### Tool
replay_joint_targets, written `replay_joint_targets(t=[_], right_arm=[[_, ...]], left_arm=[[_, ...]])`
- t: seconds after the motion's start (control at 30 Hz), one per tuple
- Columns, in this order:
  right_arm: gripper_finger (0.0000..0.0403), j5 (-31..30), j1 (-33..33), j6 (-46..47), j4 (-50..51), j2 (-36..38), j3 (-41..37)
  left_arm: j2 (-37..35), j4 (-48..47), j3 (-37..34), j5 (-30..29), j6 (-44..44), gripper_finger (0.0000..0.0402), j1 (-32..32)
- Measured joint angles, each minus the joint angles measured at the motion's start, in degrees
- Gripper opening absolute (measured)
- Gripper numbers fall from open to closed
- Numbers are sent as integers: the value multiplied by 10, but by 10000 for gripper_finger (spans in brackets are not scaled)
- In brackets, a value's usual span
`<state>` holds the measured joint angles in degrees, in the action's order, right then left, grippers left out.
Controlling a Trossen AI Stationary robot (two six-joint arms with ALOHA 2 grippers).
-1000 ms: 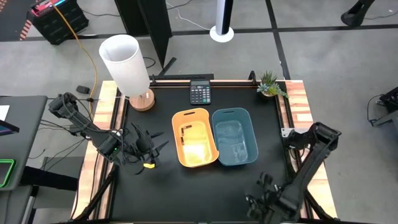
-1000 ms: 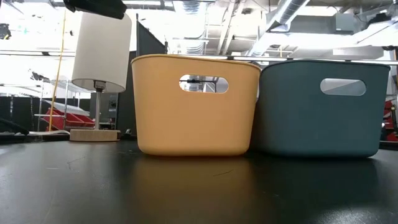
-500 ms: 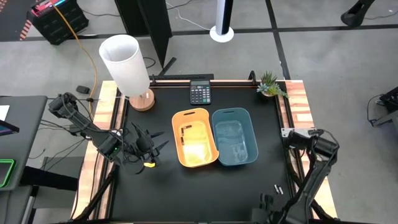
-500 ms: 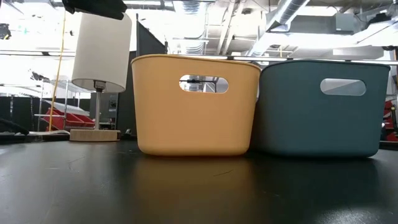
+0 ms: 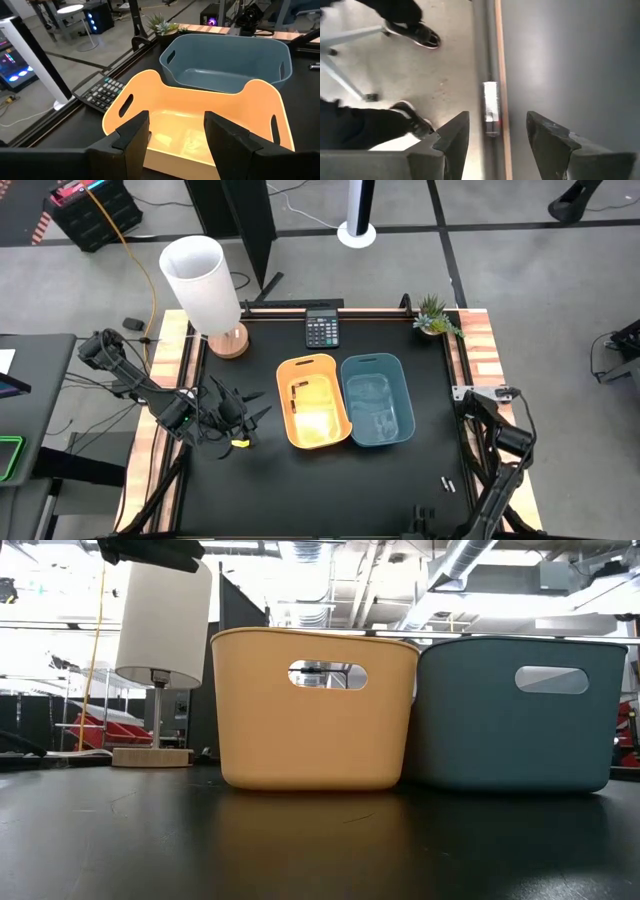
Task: Sort batteries
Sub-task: Put the left silver battery into the blue bin
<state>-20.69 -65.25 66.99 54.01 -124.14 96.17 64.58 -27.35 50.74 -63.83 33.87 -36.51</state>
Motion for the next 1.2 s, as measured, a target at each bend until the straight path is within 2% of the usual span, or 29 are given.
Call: replay_joint_targets(t=[0.93,1.2], right_arm=[[214,7,8,5,9,-19,2],[214,29,15,-9,13,-34,4]], left_arm=[[0,-2,0,1,-4,185,0],[0,-3,0,1,-7,185,0]])
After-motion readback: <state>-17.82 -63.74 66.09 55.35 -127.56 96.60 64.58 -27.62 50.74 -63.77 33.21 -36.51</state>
